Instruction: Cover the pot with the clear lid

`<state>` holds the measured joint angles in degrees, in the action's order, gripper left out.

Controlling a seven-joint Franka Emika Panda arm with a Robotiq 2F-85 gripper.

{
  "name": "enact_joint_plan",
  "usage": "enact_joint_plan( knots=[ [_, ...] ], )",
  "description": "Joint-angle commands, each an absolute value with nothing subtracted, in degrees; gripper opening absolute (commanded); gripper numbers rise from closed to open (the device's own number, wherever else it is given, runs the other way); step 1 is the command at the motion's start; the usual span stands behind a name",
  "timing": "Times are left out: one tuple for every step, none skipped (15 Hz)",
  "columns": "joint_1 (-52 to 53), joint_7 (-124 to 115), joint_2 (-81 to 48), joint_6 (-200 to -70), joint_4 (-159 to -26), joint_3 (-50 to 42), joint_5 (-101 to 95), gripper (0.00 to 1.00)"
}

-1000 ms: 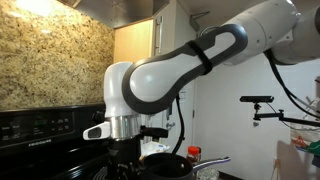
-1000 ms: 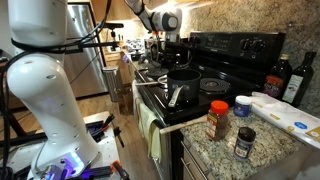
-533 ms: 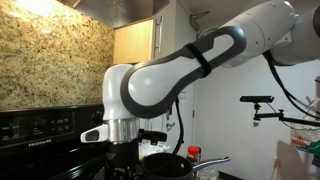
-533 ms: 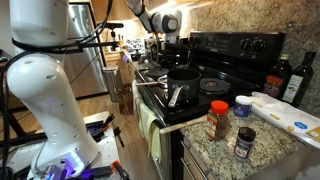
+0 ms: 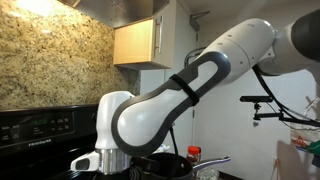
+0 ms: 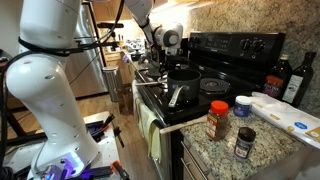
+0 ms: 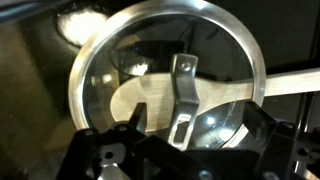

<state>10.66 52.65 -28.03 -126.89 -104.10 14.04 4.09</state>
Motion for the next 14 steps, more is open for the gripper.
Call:
enact_joint_plan(
  knots=[
    [9.12, 54.17, -29.13, -128.36, -103.18, 15.78, 4.63, 1.0],
    [9.26, 53.98, -28.99, -128.07, -103.06, 15.78, 4.34, 1.0],
    [9.45, 53.53, -28.78, -128.01, -103.05, 15.74, 4.16, 1.0],
    [9.8, 52.94, -28.39, -127.72, -103.05, 15.6, 3.63, 1.0],
    [10.12, 52.52, -28.13, -127.46, -102.95, 15.51, 3.11, 1.0],
    [10.52, 51.94, -28.09, -127.2, -102.65, 15.33, 2.46, 1.0],
    [10.67, 51.94, -28.34, -126.92, -102.2, 15.35, 2.27, 1.0],
    [11.11, 51.49, -28.8, -126.29, -101.5, 15.06, 1.54, 0.75],
    [11.38, 51.5, -29.16, -125.32, -100.91, 14.97, 0.93, 0.73],
    [11.83, 50.82, -29.47, -124.78, -100.44, 14.66, 0.02, 0.67],
    [11.96, 50.77, -29.72, -123.94, -99.93, 14.68, -0.49, 0.6],
    [12.21, 50.5, -29.93, -123.2, -99.42, 14.55, -1.37, 0.53],
    [12.22, 50.63, -30.09, -122.51, -98.93, 14.58, -1.79, 0.47],
    [12.17, 50.62, -30.23, -121.94, -98.57, 14.64, -2.0, 0.39]
  ],
)
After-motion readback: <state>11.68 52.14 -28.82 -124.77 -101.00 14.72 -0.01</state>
